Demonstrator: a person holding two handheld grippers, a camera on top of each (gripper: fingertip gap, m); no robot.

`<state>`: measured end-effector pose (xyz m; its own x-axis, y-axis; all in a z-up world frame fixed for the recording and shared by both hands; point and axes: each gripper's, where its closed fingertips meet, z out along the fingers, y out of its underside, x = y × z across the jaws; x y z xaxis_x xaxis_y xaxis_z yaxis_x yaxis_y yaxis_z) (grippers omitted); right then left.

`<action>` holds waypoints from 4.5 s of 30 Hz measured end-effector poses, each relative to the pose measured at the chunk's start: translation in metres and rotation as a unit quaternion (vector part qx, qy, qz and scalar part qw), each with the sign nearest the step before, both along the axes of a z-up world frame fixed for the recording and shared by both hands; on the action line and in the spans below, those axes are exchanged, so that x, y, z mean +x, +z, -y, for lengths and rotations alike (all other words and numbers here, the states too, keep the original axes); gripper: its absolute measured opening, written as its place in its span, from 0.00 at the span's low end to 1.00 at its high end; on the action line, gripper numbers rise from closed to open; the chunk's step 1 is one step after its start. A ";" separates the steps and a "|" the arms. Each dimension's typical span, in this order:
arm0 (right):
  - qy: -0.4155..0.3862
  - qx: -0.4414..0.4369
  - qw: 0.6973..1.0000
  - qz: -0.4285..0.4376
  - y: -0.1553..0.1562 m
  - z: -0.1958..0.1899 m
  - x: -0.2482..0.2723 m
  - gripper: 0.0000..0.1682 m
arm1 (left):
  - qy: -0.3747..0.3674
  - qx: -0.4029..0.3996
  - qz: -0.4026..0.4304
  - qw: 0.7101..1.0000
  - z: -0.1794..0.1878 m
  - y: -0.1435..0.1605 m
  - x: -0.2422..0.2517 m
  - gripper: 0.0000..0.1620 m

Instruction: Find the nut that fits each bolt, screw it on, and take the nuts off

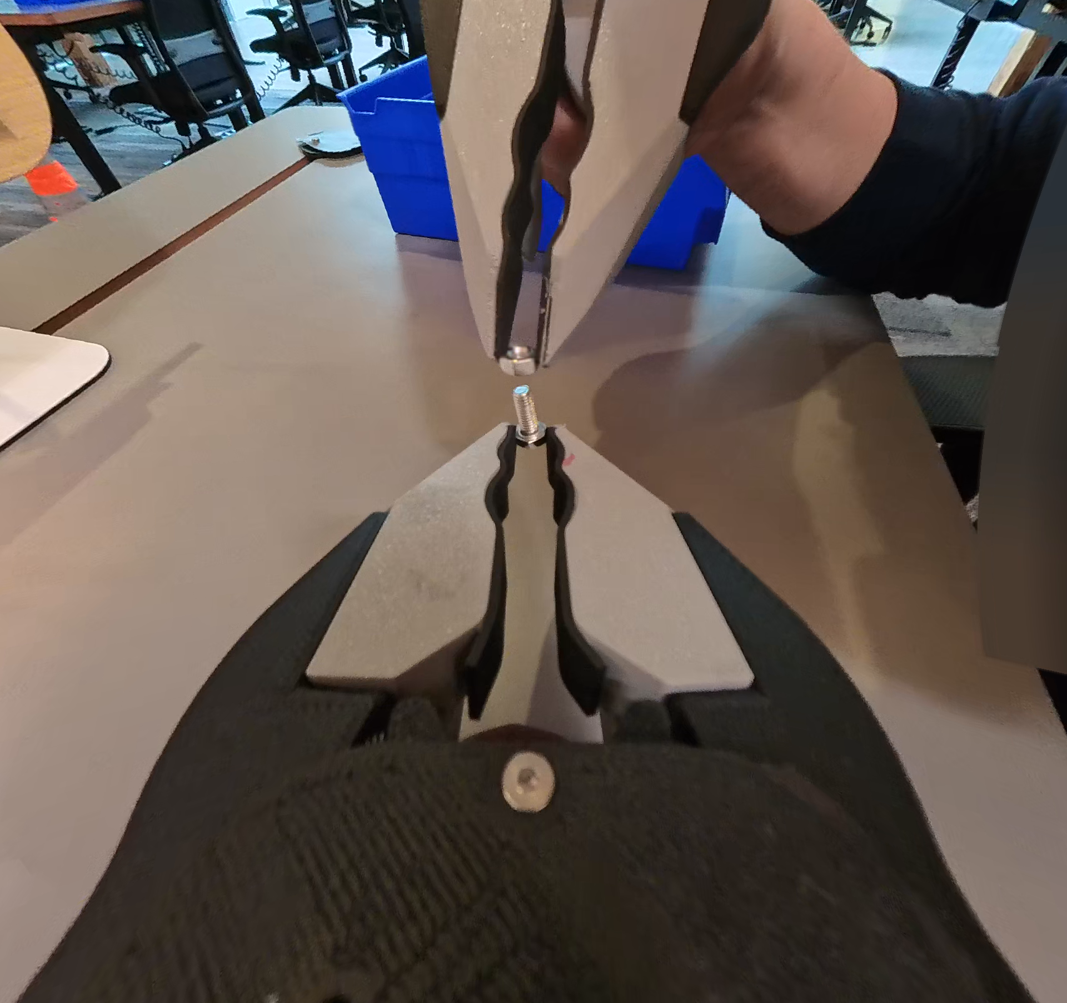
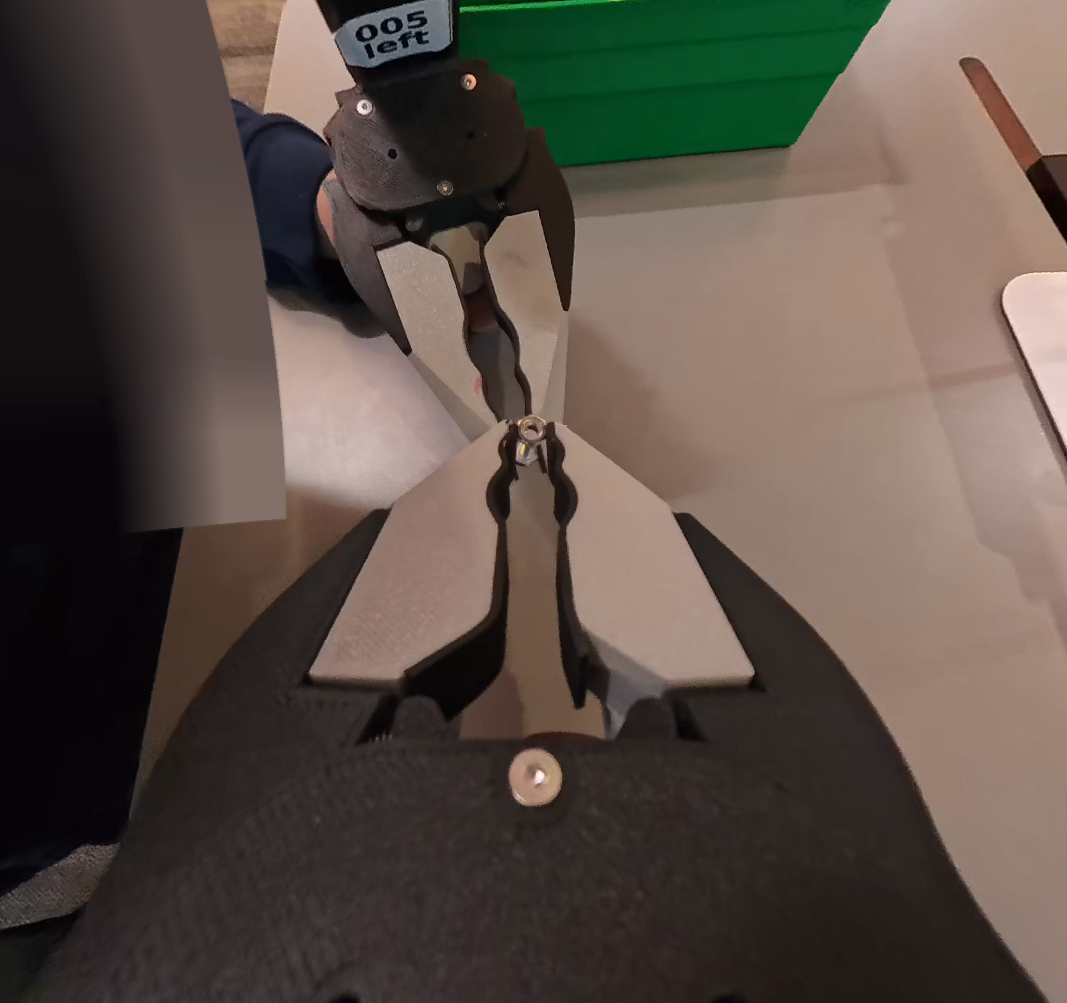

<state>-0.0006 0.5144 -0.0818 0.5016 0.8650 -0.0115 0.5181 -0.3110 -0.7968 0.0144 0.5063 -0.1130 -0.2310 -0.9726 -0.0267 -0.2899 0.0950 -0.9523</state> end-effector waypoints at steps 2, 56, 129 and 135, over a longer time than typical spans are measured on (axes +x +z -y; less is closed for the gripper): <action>0.003 0.004 1.000 0.008 -0.001 0.002 0.000 0.04 | -0.004 0.002 -0.001 1.000 0.002 0.000 0.000 0.05; -0.040 -0.059 0.996 0.044 -0.023 0.009 0.002 0.04 | 0.014 0.047 -0.035 0.998 0.007 -0.015 0.006 0.05; 0.001 -0.057 0.985 0.162 -0.095 0.019 0.031 0.04 | 0.018 0.015 -0.076 0.997 -0.003 -0.029 0.002 0.05; 0.012 -0.048 0.992 0.119 -0.043 0.022 0.017 0.04 | 0.003 0.024 -0.083 0.996 0.003 -0.031 0.002 0.04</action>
